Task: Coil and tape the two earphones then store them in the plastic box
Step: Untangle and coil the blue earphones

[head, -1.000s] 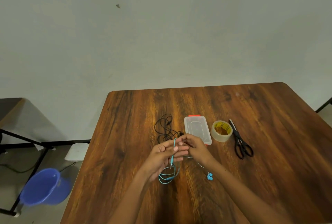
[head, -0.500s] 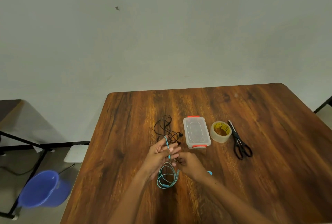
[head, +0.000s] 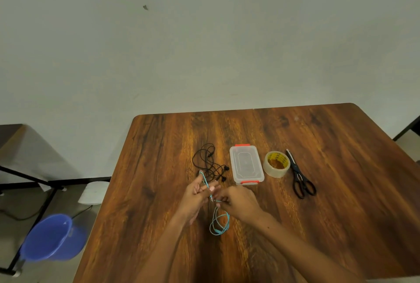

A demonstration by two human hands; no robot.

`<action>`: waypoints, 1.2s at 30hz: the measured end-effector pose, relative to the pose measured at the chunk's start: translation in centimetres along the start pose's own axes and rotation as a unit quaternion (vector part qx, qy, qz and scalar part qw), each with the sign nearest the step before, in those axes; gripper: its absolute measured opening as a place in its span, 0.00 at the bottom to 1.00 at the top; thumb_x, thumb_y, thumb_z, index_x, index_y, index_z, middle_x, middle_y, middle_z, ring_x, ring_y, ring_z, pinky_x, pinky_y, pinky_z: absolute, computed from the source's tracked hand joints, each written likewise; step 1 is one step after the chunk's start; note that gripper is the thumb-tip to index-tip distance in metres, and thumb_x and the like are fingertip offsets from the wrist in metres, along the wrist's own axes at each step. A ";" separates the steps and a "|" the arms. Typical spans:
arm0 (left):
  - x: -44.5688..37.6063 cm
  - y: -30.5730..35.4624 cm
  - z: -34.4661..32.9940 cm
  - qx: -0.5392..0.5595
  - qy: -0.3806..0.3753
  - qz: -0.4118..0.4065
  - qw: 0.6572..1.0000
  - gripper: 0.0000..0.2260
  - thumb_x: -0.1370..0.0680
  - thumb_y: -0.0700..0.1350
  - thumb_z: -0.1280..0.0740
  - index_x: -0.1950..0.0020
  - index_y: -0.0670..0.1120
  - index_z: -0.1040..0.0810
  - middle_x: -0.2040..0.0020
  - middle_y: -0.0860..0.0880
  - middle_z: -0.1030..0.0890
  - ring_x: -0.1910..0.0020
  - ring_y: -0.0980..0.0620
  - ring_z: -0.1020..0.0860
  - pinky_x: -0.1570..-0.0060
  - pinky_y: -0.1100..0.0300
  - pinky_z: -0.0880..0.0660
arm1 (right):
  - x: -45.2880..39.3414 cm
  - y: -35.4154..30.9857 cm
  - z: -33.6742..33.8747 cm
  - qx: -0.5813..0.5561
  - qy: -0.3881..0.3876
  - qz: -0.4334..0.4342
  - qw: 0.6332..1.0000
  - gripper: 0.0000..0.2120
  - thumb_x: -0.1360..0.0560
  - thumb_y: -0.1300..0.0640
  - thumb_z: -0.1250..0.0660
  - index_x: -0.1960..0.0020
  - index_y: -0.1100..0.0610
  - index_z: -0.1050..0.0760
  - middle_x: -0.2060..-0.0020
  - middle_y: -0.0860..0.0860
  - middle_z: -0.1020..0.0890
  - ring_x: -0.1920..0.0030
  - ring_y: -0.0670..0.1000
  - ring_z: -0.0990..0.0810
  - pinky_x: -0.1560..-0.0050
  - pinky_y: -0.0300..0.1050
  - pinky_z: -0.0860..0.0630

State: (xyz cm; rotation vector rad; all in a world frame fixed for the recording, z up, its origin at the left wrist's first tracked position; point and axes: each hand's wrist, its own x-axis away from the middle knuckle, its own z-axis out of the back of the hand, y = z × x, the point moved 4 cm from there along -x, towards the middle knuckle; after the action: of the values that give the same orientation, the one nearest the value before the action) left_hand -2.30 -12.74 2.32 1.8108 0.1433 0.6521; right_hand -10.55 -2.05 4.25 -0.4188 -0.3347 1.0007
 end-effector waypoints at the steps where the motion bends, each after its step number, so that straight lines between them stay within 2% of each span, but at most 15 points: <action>1: 0.0 0.1 -0.1 -0.015 -0.011 -0.002 1.000 0.33 0.22 0.33 0.38 0.23 0.42 0.53 0.34 0.38 0.26 0.35 0.44 0.26 0.39 0.52 0.25 | -0.1 0.0 0.1 0.012 -0.006 0.008 1.000 0.10 0.24 0.50 0.34 0.45 0.49 0.20 0.52 0.47 0.15 0.52 0.49 0.18 0.53 0.44 0.21; 4: -0.1 0.6 -0.2 -0.048 -0.037 -0.015 0.998 0.32 0.22 0.31 0.39 0.23 0.41 0.51 0.31 0.38 0.29 0.34 0.44 0.27 0.47 0.62 0.24 | -0.2 -0.1 0.7 0.029 -0.031 0.040 0.998 0.11 0.24 0.53 0.36 0.42 0.51 0.26 0.47 0.49 0.18 0.49 0.51 0.20 0.53 0.45 0.23; 7: -0.2 0.9 -0.2 -0.079 -0.074 -0.019 0.994 0.29 0.22 0.31 0.39 0.24 0.42 0.45 0.39 0.41 0.23 0.47 0.53 0.20 0.50 0.64 0.23 | -0.4 -0.1 2.2 0.021 -0.030 0.075 0.997 0.12 0.26 0.56 0.34 0.43 0.49 0.24 0.50 0.47 0.18 0.50 0.49 0.21 0.57 0.43 0.26; 9: 0.0 1.0 -0.3 -0.087 -0.093 -0.014 0.992 0.26 0.22 0.32 0.39 0.27 0.46 0.42 0.45 0.45 0.19 0.52 0.57 0.18 0.55 0.64 0.22 | -0.8 -0.1 3.4 0.011 -0.018 0.078 0.997 0.07 0.28 0.56 0.32 0.51 0.49 0.21 0.53 0.45 0.18 0.52 0.47 0.21 0.57 0.44 0.24; 12: -0.1 1.0 -0.5 -0.089 -0.109 -0.007 0.990 0.28 0.22 0.34 0.37 0.28 0.52 0.44 0.45 0.55 0.18 0.45 0.54 0.19 0.50 0.57 0.20 | -1.3 -0.1 4.5 -0.022 -0.003 0.086 0.996 0.04 0.29 0.57 0.30 0.56 0.49 0.20 0.57 0.44 0.17 0.55 0.44 0.20 0.59 0.42 0.24; 16: 0.2 1.8 -0.8 -0.091 -0.142 -0.010 0.986 0.25 0.23 0.40 0.34 0.29 0.54 0.37 0.40 0.45 0.19 0.40 0.46 0.21 0.43 0.51 0.22 | -1.9 0.4 5.3 -0.094 0.014 0.070 0.993 0.04 0.31 0.57 0.27 0.57 0.49 0.19 0.58 0.44 0.16 0.55 0.44 0.19 0.53 0.47 0.22; 19: 0.4 1.9 -0.9 -0.085 -0.167 -0.010 0.982 0.24 0.24 0.40 0.33 0.30 0.51 0.34 0.40 0.45 0.19 0.39 0.44 0.22 0.41 0.50 0.24 | -2.1 0.6 5.7 -0.156 0.013 0.073 0.985 0.04 0.32 0.59 0.26 0.58 0.53 0.17 0.60 0.46 0.15 0.57 0.44 0.18 0.51 0.49 0.21; 22: 0.6 1.9 -1.4 -0.086 -0.184 -0.017 0.979 0.21 0.23 0.38 0.33 0.30 0.45 0.32 0.43 0.47 0.19 0.39 0.42 0.22 0.43 0.51 0.24 | -2.3 0.5 5.7 -0.219 0.016 0.073 0.973 0.03 0.33 0.61 0.24 0.60 0.56 0.17 0.62 0.49 0.15 0.58 0.45 0.18 0.52 0.47 0.21; 24: 0.7 2.2 -1.6 -0.086 -0.186 -0.021 0.979 0.20 0.23 0.40 0.32 0.32 0.43 0.31 0.42 0.45 0.19 0.39 0.42 0.22 0.44 0.51 0.24 | -2.3 0.6 5.6 -0.258 0.030 0.063 0.964 0.04 0.34 0.61 0.24 0.60 0.57 0.17 0.63 0.51 0.15 0.60 0.45 0.18 0.54 0.43 0.22; 26: 0.9 2.5 -1.6 -0.081 -0.199 -0.016 0.977 0.21 0.23 0.41 0.32 0.32 0.42 0.32 0.40 0.41 0.20 0.39 0.41 0.22 0.43 0.52 0.23 | -2.3 0.7 5.5 -0.278 0.040 0.055 0.958 0.05 0.35 0.61 0.23 0.60 0.58 0.17 0.63 0.51 0.16 0.60 0.46 0.18 0.56 0.42 0.23; 29: 1.1 2.5 -1.5 -0.093 -0.227 0.006 0.969 0.21 0.23 0.41 0.33 0.30 0.46 0.33 0.41 0.40 0.19 0.40 0.42 0.21 0.42 0.53 0.24 | -2.5 1.3 5.6 -0.284 0.023 0.059 0.957 0.06 0.35 0.61 0.23 0.59 0.59 0.17 0.62 0.51 0.16 0.59 0.45 0.19 0.54 0.41 0.23; 32: 1.4 2.4 -1.7 -0.094 -0.265 0.035 0.959 0.24 0.22 0.40 0.34 0.28 0.51 0.36 0.40 0.40 0.20 0.39 0.42 0.22 0.42 0.54 0.24 | -2.7 2.0 6.1 -0.286 -0.006 0.069 0.956 0.05 0.32 0.63 0.25 0.57 0.61 0.17 0.60 0.54 0.15 0.56 0.48 0.17 0.51 0.43 0.22; 36: 1.8 2.2 -2.1 -0.089 -0.307 0.064 0.945 0.26 0.22 0.40 0.34 0.26 0.50 0.38 0.39 0.40 0.21 0.38 0.42 0.22 0.45 0.59 0.24 | -2.7 2.9 5.9 -0.297 -0.005 0.067 0.953 0.05 0.31 0.63 0.25 0.55 0.62 0.16 0.59 0.55 0.15 0.55 0.51 0.18 0.52 0.47 0.22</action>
State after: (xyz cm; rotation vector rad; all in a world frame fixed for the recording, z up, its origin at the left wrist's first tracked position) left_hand -2.34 -11.04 5.40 1.7747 -0.4423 0.1560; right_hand -16.80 -1.92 7.78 -0.9915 -0.6268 1.0237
